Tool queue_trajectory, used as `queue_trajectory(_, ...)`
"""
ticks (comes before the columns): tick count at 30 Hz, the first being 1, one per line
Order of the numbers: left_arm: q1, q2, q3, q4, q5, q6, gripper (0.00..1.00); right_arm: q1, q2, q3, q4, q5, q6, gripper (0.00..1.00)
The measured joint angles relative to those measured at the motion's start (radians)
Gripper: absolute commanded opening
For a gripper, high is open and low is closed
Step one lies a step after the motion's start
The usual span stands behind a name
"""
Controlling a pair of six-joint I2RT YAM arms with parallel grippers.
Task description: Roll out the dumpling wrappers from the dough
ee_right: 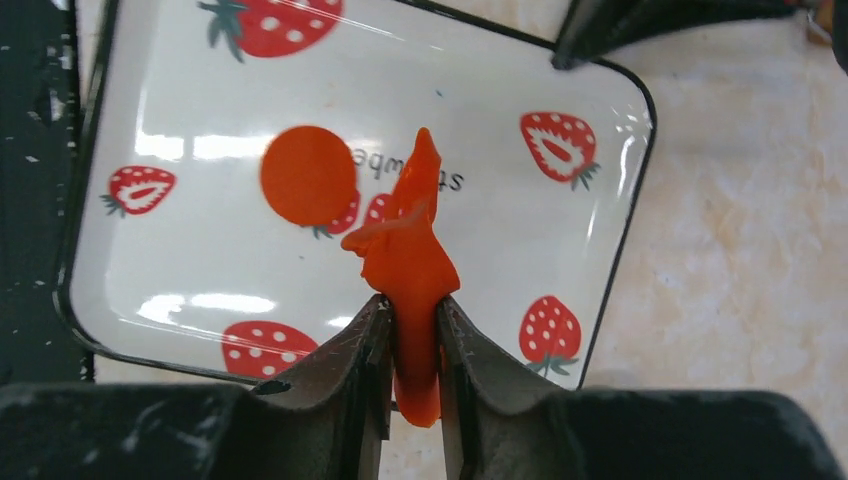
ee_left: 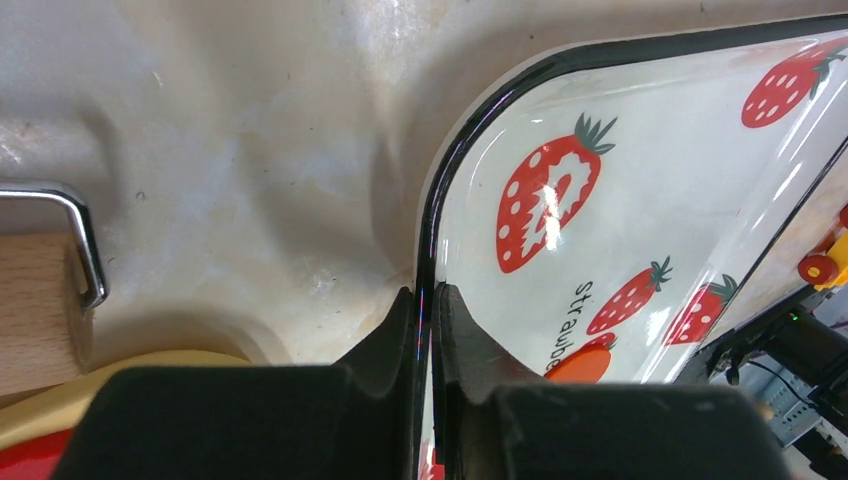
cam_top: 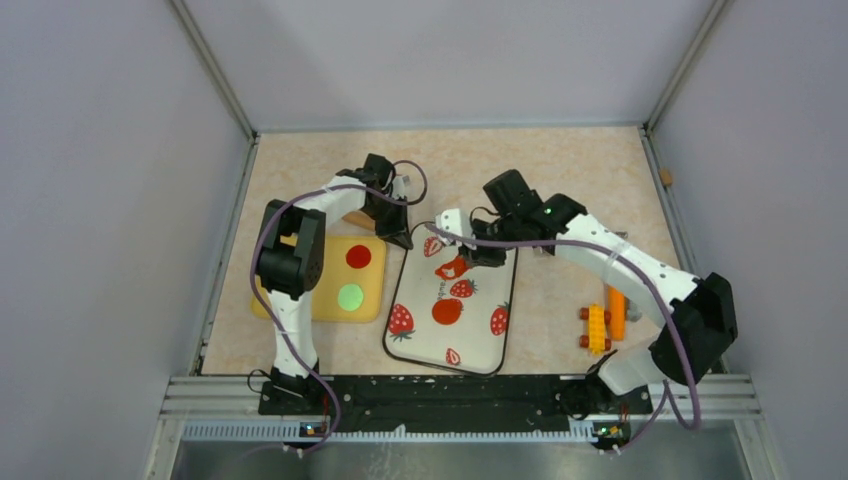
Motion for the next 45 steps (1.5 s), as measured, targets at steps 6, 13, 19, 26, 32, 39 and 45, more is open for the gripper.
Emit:
queue_trajectory(6,0.001,-0.009,0.002,0.0,0.022,0.026,0.43,-0.148,0.124,0.01,0.03,-0.018,0.05,0.67)
queue_trajectory(13,0.008,-0.129,0.0,0.042,0.109,0.024,0.56,-0.248,0.35,0.111,-0.059,-0.183,0.156,0.84)
queue_trajectory(19,0.011,-0.192,-0.082,0.306,0.348,-0.1,0.59,-0.279,0.36,0.142,-0.095,-0.309,0.269,0.84)
queue_trajectory(26,-0.008,-0.099,-0.166,0.564,0.528,-0.284,0.6,-0.298,0.368,0.149,-0.078,-0.383,0.435,0.84)
queue_trajectory(32,-0.044,-0.089,-0.178,0.612,0.553,-0.303,0.59,-0.36,0.399,0.143,-0.016,-0.487,0.623,0.85)
queue_trajectory(39,-0.039,-0.108,-0.164,0.441,0.452,-0.169,0.57,-0.381,0.384,0.118,0.035,-0.486,0.712,0.8)
queue_trajectory(45,-0.018,-0.236,-0.131,0.251,0.321,0.024,0.57,-0.426,0.233,0.094,0.012,-0.325,0.666,0.79)
